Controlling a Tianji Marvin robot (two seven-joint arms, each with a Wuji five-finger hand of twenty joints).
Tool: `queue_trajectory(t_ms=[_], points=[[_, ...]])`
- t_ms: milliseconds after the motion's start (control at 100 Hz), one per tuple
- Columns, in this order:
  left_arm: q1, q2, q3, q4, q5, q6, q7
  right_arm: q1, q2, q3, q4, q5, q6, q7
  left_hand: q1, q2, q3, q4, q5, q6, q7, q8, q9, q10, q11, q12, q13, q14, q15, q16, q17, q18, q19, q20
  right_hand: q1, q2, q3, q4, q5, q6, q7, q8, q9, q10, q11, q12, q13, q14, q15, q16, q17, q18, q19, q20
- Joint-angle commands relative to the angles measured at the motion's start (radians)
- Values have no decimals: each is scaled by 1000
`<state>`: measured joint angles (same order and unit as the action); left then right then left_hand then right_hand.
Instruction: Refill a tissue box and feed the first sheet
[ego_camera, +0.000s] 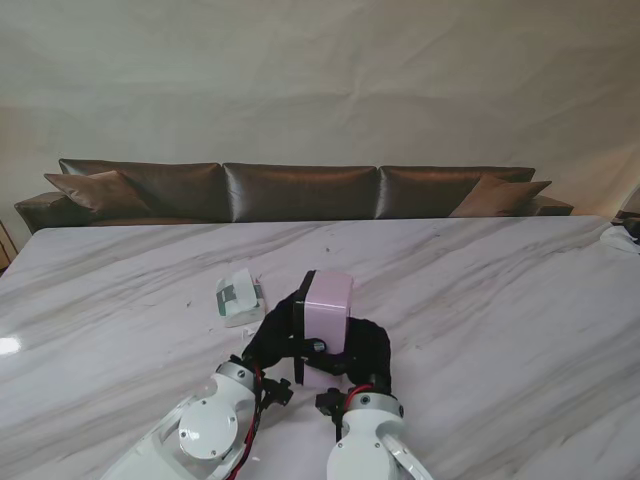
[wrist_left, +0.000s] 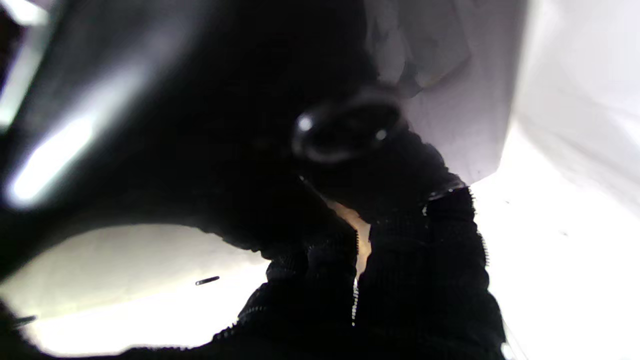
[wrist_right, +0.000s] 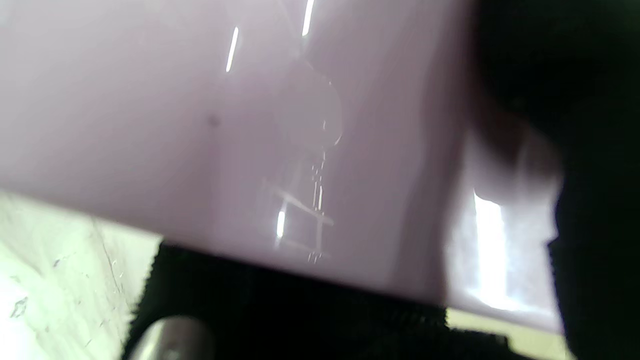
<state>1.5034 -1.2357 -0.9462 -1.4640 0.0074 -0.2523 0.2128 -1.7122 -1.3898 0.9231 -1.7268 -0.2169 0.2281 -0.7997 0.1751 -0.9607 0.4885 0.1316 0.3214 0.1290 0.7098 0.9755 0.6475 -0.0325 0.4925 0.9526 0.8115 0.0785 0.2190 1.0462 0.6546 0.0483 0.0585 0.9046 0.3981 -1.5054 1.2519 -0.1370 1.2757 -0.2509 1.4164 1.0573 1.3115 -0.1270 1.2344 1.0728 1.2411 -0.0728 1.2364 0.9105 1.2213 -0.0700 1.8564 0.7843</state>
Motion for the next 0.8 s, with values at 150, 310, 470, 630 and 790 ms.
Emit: queue_trajectory(t_ms=[150,310,470,630,790], points=[[21,-8,2,-31,-6,-4,3,34,3,35,66,4,35,-13,751,189,716,95,219,-371,532,119,264,-203,782,163,258,-110,1259,183,47,-48,1744,27,232,181,303,120,70,46,45,-4,134,79,321,18,73,9,567,83,13,-60,238,22],[18,-12,4,-28,-16,12,11,57,-3,34,93,27,39,-9,751,189,717,99,220,-365,531,117,266,-197,781,165,260,-108,1261,181,51,-42,1745,30,235,183,303,122,70,48,46,-5,134,80,321,16,73,10,567,83,13,-60,238,22],[10,-15,10,-24,-19,7,14,74,-7,30,113,29,46,-10,752,186,719,103,220,-363,531,116,267,-191,781,168,263,-107,1264,179,56,-40,1746,33,238,182,305,124,70,51,46,-7,134,81,323,15,73,10,567,83,13,-60,238,22],[19,-14,9,-32,-16,-3,17,77,-9,30,120,29,53,-14,752,185,720,105,220,-360,530,115,267,-191,781,169,264,-107,1265,178,55,-40,1745,35,238,184,305,126,70,53,47,-7,134,83,324,14,73,11,568,84,13,-60,238,22],[30,-11,3,-53,-13,0,17,81,-12,32,126,28,68,-20,753,185,720,105,220,-359,530,114,266,-186,781,172,264,-107,1265,178,56,-40,1745,36,239,187,304,127,70,55,47,-8,134,84,325,14,73,11,567,83,13,-60,238,22]])
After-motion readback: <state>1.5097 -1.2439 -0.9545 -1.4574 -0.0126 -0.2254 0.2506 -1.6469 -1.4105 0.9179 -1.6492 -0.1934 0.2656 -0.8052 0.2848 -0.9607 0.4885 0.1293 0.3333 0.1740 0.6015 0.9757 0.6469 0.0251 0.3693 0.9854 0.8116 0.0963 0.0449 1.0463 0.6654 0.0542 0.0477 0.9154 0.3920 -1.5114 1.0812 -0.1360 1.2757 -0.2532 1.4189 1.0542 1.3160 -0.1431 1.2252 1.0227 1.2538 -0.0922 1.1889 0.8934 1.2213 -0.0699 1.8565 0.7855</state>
